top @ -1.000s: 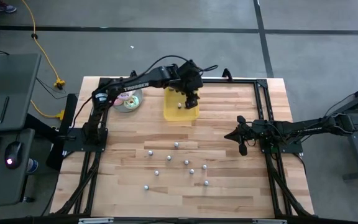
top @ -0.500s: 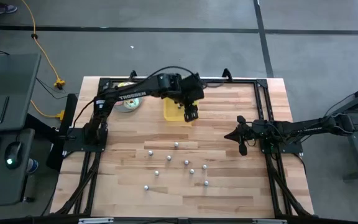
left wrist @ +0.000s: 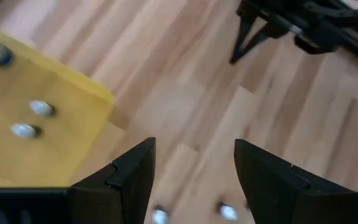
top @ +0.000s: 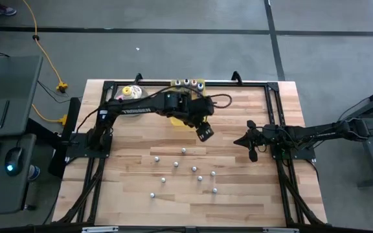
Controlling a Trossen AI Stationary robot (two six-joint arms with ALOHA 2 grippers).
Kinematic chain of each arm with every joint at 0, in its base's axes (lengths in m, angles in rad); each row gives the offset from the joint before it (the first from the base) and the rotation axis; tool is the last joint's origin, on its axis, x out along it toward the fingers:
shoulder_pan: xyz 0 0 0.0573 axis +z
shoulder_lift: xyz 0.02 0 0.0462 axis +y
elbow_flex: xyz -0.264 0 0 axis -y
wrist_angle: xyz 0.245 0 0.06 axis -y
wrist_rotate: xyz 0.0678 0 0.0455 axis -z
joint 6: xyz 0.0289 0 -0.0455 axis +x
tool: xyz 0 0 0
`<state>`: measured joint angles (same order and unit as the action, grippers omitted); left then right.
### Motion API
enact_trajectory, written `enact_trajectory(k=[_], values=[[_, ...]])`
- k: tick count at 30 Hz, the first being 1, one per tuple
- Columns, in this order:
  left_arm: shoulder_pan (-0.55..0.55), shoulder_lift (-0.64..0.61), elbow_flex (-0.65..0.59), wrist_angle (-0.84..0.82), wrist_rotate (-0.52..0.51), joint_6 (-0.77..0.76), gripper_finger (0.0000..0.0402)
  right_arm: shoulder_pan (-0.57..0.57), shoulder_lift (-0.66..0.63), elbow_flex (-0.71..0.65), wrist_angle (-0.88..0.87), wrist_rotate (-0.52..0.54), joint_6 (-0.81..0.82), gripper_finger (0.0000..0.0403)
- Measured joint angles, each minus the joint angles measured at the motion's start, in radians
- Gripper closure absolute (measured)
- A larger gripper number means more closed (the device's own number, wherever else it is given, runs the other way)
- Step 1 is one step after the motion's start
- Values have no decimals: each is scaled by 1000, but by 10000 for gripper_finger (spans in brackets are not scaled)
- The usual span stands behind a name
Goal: Pick & Place food coloring
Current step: Put the bottom small red food coloring bottle into the yellow bin
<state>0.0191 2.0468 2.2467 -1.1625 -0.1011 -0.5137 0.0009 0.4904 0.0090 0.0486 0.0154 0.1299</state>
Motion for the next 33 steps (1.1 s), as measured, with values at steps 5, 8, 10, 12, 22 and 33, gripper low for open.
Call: enact_trajectory(k=[5, 8, 10, 12, 22, 33], values=[[-38, 0, 0, -19, 37, -146, 190, 0, 0, 0, 0, 0, 0, 402], [-61, 0, 0, -20, 68, -174, 190, 0, 0, 0, 0, 0, 0, 402], [-75, 0, 0, -17, 85, -176, 190, 0, 0, 0, 0, 0, 0, 402], [-90, 0, 0, -18, 105, -176, 190, 0, 0, 0, 0, 0, 0, 402], [-190, 9, -1, -18, 138, -91, 190, 0, 0, 0, 0, 0, 0, 402], [-335, 112, -52, 151, 199, -16, 190, 0, 1, 0, 1, 0, 0, 402]])
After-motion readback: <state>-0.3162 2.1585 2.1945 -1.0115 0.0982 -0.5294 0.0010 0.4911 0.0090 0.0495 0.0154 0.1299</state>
